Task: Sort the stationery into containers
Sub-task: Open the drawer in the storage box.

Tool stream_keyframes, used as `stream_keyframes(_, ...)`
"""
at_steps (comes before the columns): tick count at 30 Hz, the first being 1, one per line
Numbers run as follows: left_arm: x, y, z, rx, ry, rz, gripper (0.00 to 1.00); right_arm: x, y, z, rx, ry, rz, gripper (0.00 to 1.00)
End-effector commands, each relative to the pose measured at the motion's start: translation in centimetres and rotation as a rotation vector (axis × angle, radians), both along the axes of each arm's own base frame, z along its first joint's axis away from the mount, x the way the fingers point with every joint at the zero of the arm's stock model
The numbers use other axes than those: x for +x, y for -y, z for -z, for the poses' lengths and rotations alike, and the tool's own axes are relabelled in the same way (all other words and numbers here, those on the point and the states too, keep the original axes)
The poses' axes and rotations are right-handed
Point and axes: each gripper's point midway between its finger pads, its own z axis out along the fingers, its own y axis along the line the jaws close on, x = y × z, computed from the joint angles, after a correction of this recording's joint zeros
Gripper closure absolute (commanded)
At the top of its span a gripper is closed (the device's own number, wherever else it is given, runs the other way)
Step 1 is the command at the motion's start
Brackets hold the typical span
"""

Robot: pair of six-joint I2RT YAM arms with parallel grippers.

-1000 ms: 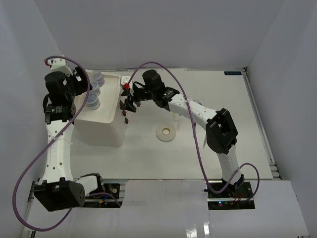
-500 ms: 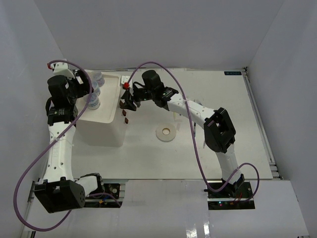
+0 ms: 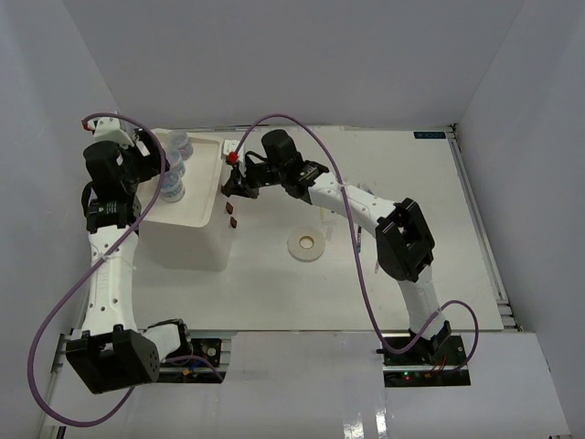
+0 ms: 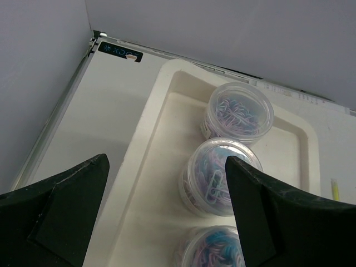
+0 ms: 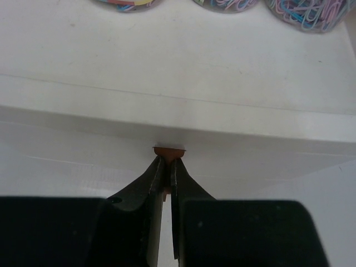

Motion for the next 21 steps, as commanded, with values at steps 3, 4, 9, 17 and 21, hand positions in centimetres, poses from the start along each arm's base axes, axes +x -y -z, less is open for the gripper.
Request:
stream_keyframes(3, -0.6, -0.2, -1.3, -0.017, 0.048, 0.001, 0.04, -0.3, 1.4, -1.4, 0.008, 0.043, 0.034, 0.92)
stream_keyframes(4, -0.6, -0.2, -1.3, -0.018, 0.050, 0.002, 0.04, -0.3, 1.8, -1.3, 0.004, 0.042, 0.041, 0.92)
stream_keyframes(9, -0.5, -0.3, -1.1, -0.025, 0.049, -0.002, 0.04, -0.1, 4.3, -1.6, -0.012, 0.054, 0.082, 0.92)
stream_keyframes(17, -0.5, -0.5, -1.0, -0.035, 0.048, -0.002, 0.04, 0.4, 8.3, -0.8, -0.045, 0.050, 0.144, 0.92)
stream_keyframes(21, -0.5, -0.3, -1.1, -0.042, 0.050, 0.009, 0.04, 0.5, 9.7, -0.8, -0.052, 0.050, 0.170, 0.92)
